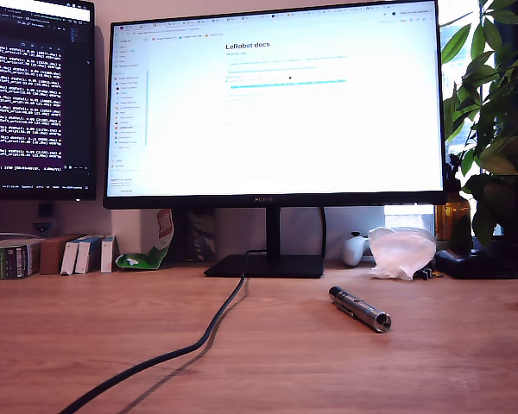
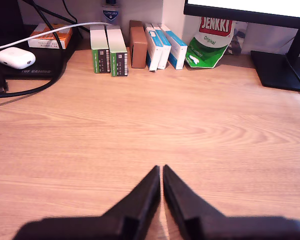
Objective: Pick the metallic laser pointer with your right arm, pass it to your left arm, then place it down to the left side of the table
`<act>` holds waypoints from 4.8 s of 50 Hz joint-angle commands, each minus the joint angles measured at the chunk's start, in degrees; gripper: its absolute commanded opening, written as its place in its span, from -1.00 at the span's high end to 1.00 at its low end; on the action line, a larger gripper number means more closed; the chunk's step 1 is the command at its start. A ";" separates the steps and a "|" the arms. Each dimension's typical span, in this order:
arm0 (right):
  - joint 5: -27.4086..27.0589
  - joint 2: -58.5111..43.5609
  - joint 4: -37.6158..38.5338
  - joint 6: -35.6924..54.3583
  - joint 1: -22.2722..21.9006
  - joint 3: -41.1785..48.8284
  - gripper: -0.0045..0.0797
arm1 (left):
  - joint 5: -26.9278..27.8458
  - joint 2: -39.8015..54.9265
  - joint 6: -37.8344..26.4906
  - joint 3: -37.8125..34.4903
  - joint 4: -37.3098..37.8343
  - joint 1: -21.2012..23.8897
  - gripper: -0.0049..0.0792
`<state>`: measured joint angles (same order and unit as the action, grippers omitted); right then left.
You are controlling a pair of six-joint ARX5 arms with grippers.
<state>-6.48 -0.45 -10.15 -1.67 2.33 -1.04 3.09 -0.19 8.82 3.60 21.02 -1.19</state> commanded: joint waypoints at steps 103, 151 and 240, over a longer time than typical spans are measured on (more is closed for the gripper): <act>26.99 -46.84 -10.69 -17.38 1.49 -34.23 0.00 | 21.70 34.58 -12.61 19.02 -14.25 1.90 -0.08; 16.33 -93.20 -33.05 -9.70 19.98 -65.44 -0.01 | 12.85 71.93 -37.90 41.66 7.82 17.20 -0.07; 15.34 -105.04 -36.15 -5.84 24.20 -71.21 0.01 | 12.90 71.95 -38.88 41.99 5.97 18.62 -0.07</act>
<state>8.54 -105.01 -46.63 -7.60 25.98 -71.90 15.94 71.57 -29.61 45.12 27.38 17.26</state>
